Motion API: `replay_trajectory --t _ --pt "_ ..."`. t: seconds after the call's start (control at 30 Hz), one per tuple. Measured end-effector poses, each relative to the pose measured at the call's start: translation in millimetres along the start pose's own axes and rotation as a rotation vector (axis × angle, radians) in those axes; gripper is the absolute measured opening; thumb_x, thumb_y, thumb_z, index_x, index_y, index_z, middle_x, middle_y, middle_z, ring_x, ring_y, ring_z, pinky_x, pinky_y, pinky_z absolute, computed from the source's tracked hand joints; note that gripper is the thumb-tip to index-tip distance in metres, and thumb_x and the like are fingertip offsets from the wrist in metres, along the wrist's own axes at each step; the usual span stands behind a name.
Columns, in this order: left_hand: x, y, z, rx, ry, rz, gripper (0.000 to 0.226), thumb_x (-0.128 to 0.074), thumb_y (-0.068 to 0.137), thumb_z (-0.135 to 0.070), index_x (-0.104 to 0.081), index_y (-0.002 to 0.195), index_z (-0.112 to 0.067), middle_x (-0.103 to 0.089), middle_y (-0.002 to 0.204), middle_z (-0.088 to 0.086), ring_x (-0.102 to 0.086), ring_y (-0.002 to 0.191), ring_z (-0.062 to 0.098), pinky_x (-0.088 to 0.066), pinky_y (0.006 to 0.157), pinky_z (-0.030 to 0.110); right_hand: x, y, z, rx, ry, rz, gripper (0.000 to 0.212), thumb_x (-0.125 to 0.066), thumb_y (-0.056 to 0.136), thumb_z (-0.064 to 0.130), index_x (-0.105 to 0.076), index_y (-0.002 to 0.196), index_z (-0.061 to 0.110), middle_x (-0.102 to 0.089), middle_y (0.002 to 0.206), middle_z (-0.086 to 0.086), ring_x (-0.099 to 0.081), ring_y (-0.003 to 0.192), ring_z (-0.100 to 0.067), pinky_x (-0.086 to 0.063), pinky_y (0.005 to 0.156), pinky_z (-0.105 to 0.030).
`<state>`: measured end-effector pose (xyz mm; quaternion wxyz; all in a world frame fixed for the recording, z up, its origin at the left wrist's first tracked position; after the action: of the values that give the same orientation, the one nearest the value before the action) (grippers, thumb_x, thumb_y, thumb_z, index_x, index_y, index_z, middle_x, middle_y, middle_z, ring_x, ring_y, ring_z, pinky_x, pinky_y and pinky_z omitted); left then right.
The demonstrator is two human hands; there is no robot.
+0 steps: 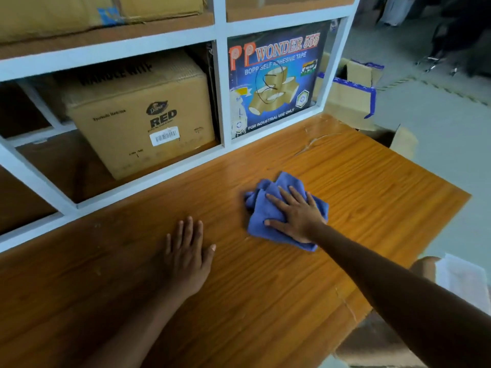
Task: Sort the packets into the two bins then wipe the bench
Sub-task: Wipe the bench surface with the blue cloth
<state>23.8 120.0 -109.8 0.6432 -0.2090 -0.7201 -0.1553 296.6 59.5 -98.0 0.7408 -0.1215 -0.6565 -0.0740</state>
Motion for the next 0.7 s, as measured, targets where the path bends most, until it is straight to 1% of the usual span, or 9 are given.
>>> replay_trajectory --t 0.07,0.13,0.27,0.33,0.4,0.47,0.53,0.6,0.7 --pt "1.2 -12.9 -1.2 -0.013 -0.011 -0.007 0.084 0.010 0.080 -0.066 0.001 0.152 -0.025 0.007 0.161 0.000 0.010 0.148 0.018 0.006 0.119 0.045 2.8 -15.4 -45.2 -0.305 0.061 -0.020 0.082 -0.015 0.077 0.086 -0.008 0.149 0.047 -0.009 0.162 0.002 -0.003 0.149 -0.028 -0.006 0.116 -0.058" --pt "2.7 -16.3 0.3 0.001 -0.043 -0.015 0.079 0.000 0.085 -0.066 -0.005 0.153 -0.026 0.003 0.161 -0.001 0.007 0.148 0.018 0.005 0.120 0.044 -1.2 -37.3 -31.5 -0.421 0.063 -0.066 0.078 -0.018 0.082 0.082 -0.011 0.150 0.045 -0.009 0.162 -0.002 -0.003 0.148 -0.033 -0.005 0.115 -0.060" --pt "8.0 -11.1 -1.7 0.014 -0.041 -0.055 0.067 -0.027 0.094 -0.059 -0.018 0.152 -0.025 -0.008 0.161 0.000 -0.002 0.148 0.019 -0.002 0.120 0.045 -17.3 -93.8 56.1 -0.027 0.014 -0.043 0.079 -0.015 0.079 0.085 -0.006 0.148 0.049 -0.010 0.162 0.000 -0.001 0.149 -0.029 -0.004 0.116 -0.059" --pt "6.1 -11.8 -0.9 -0.007 -0.021 -0.036 0.068 -0.028 0.095 -0.059 -0.017 0.152 -0.024 -0.007 0.161 0.001 -0.002 0.148 0.020 -0.002 0.120 0.045 -15.8 -122.1 46.5 0.098 -0.013 -0.013 0.086 -0.005 0.071 0.091 -0.007 0.147 0.052 -0.011 0.162 0.003 -0.002 0.150 -0.024 -0.007 0.117 -0.056" --pt "4.3 -12.8 -0.1 -0.031 -0.034 -0.022 0.069 -0.025 0.094 -0.060 -0.015 0.152 -0.024 -0.005 0.161 0.001 0.000 0.148 0.021 -0.001 0.120 0.045 -11.2 -134.0 -6.4 -0.042 0.003 -0.024 0.092 -0.002 0.066 0.095 -0.010 0.147 0.052 -0.012 0.162 0.004 -0.005 0.150 -0.022 -0.011 0.117 -0.055" --pt "4.6 -12.7 0.0 -0.043 -0.035 -0.033 0.070 -0.024 0.094 -0.062 -0.015 0.152 -0.023 -0.006 0.161 0.002 0.000 0.148 0.021 -0.002 0.120 0.045 -5.9 -149.6 -58.1 -0.336 0.045 -0.062 0.088 -0.010 0.070 0.089 -0.014 0.148 0.049 -0.015 0.161 0.002 -0.009 0.149 -0.024 -0.013 0.117 -0.054" --pt "3.7 -13.1 0.7 -0.037 -0.025 -0.043 0.070 -0.024 0.094 -0.062 -0.017 0.152 -0.023 -0.008 0.161 0.003 -0.002 0.148 0.022 -0.003 0.120 0.044 -8.7 -169.6 -55.4 -0.505 0.052 -0.096 0.080 -0.017 0.078 0.083 -0.015 0.149 0.046 -0.015 0.161 -0.002 -0.010 0.148 -0.029 -0.012 0.116 -0.056" --pt "6.5 -13.9 -1.3 -0.037 -0.014 -0.080 0.069 -0.025 0.095 -0.060 -0.020 0.151 -0.021 -0.013 0.160 0.005 -0.007 0.148 0.023 -0.005 0.120 0.044 -16.0 -185.5 -4.0 -0.449 0.018 -0.137 0.075 -0.021 0.083 0.079 -0.014 0.150 0.044 -0.015 0.161 -0.004 -0.010 0.147 -0.034 -0.011 0.115 -0.058" --pt "13.0 -19.0 -4.5 -0.026 -0.027 -0.121 0.063 -0.026 0.097 -0.053 -0.026 0.149 -0.018 -0.019 0.158 0.008 -0.012 0.147 0.026 -0.010 0.120 0.045 -31.7 -214.2 87.4 -0.148 0.011 -0.099 0.075 -0.020 0.083 0.081 -0.010 0.149 0.047 -0.012 0.162 -0.001 -0.004 0.149 -0.033 -0.006 0.115 -0.058"
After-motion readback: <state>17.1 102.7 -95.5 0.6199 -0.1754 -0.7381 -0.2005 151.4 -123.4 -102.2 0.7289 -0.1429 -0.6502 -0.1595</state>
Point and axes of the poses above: each hand's wrist, its own y-axis towards the middle knuckle, its own x-axis out of the back of the hand, z = x × y, the point moved 10 cm from there along y, towards the middle knuckle
